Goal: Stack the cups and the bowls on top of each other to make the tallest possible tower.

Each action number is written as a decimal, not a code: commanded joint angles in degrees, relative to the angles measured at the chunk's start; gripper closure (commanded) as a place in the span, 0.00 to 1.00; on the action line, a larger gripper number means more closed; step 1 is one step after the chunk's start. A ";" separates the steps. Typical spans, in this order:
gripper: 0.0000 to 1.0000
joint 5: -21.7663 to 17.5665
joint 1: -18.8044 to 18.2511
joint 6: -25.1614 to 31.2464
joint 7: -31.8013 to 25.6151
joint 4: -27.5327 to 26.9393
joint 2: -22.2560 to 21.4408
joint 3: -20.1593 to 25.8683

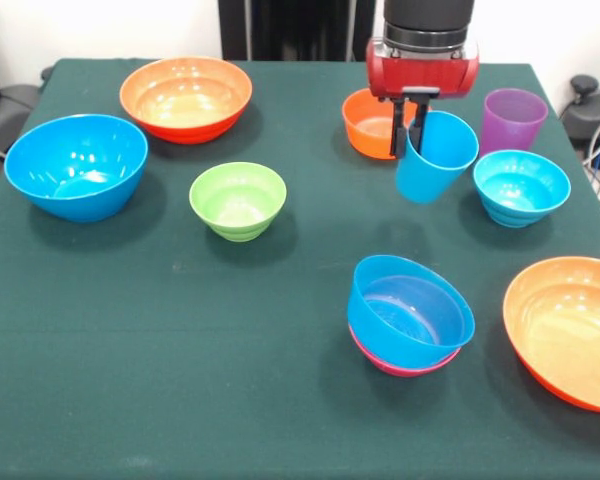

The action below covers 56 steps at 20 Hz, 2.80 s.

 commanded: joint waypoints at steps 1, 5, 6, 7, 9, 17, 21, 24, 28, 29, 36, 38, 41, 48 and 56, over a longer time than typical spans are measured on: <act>1.00 -1.26 -1.03 6.26 0.84 -3.78 0.50 3.41; 1.00 -1.18 -1.17 7.05 0.78 -4.03 -0.22 3.64; 1.00 -1.07 -1.07 7.34 0.87 -4.18 -0.54 3.63; 1.00 -0.98 -0.86 8.00 0.88 -4.66 -0.65 3.45; 1.00 -0.86 -0.66 8.85 0.88 -5.21 -0.84 3.31; 1.00 0.05 -0.19 13.36 1.27 -6.91 -1.59 3.28; 1.00 0.25 1.07 15.70 2.17 -8.00 -2.39 2.58; 1.00 0.04 1.45 16.58 2.45 -8.89 -2.23 2.47; 1.00 -0.45 1.63 17.06 2.75 -9.17 -1.59 2.13; 1.00 -0.95 1.76 15.54 2.97 -9.14 -1.61 1.93; 1.00 -1.69 1.47 13.22 2.96 -10.83 0.27 2.14; 1.00 -1.74 1.76 12.71 3.43 -11.46 0.72 1.89; 1.00 -1.82 2.53 12.94 4.14 -12.17 0.91 1.14; 1.00 -3.98 3.09 0.03 5.83 -15.07 2.43 0.39; 1.00 -3.11 2.79 -2.20 4.81 -14.36 2.35 0.49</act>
